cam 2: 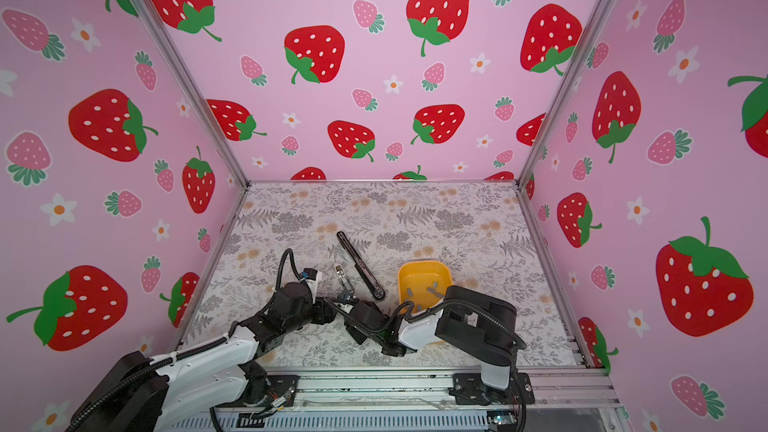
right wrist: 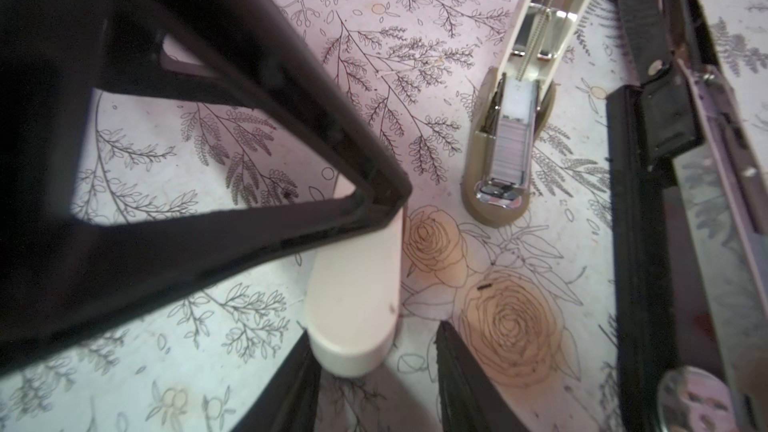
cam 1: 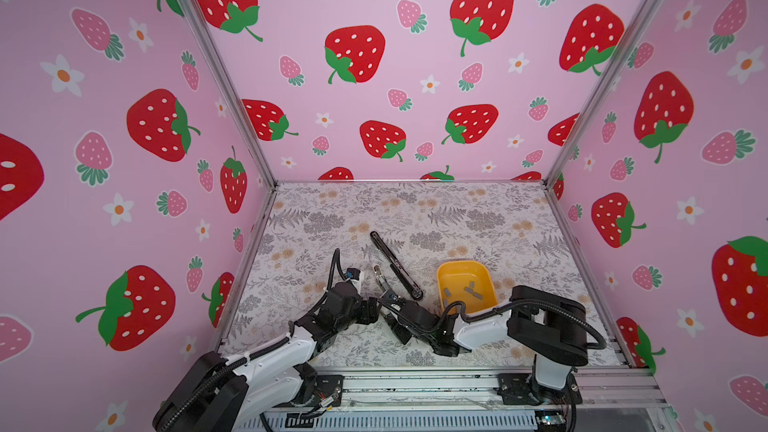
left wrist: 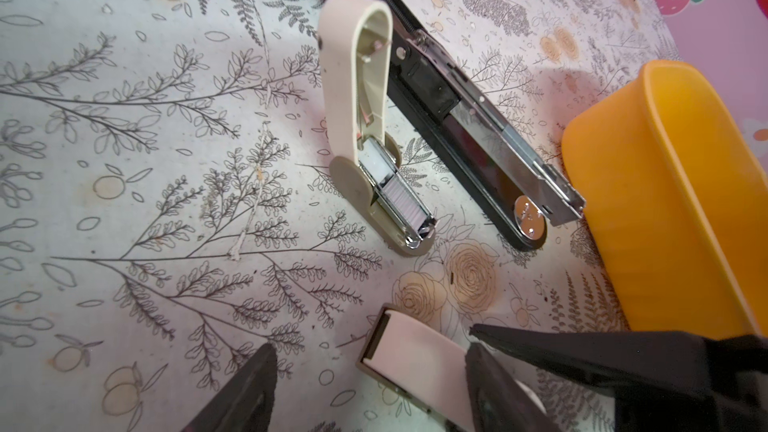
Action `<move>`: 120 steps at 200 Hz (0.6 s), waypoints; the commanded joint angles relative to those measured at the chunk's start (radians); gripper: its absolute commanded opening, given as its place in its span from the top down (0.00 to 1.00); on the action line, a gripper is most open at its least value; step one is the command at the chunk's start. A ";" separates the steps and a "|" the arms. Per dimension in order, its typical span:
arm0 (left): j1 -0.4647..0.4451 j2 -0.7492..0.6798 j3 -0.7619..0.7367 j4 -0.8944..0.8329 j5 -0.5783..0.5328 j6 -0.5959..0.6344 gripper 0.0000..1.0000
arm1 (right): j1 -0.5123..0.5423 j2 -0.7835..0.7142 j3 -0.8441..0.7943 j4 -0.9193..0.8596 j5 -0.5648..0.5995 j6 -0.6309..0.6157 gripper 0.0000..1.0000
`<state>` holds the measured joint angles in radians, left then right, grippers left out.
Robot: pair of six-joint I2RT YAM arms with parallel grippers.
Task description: Load the staples into the stapler
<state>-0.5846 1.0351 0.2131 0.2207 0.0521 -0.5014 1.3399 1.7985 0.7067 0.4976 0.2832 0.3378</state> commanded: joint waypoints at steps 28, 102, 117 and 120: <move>-0.010 -0.014 -0.015 0.020 -0.023 -0.004 0.29 | 0.001 -0.152 -0.043 -0.035 -0.024 -0.028 0.51; -0.017 -0.009 -0.017 0.020 -0.029 -0.002 0.30 | -0.001 -0.179 -0.005 -0.002 0.009 -0.032 0.69; -0.017 -0.009 -0.015 0.019 -0.032 -0.002 0.30 | -0.005 -0.156 0.021 -0.009 0.010 -0.028 0.71; -0.018 -0.009 -0.015 0.019 -0.032 -0.002 0.30 | -0.007 -0.151 0.025 -0.012 0.010 -0.027 0.72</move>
<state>-0.5961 1.0283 0.2058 0.2310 0.0368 -0.5014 1.3392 1.6123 0.6785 0.4950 0.2749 0.3111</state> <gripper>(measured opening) 0.699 0.294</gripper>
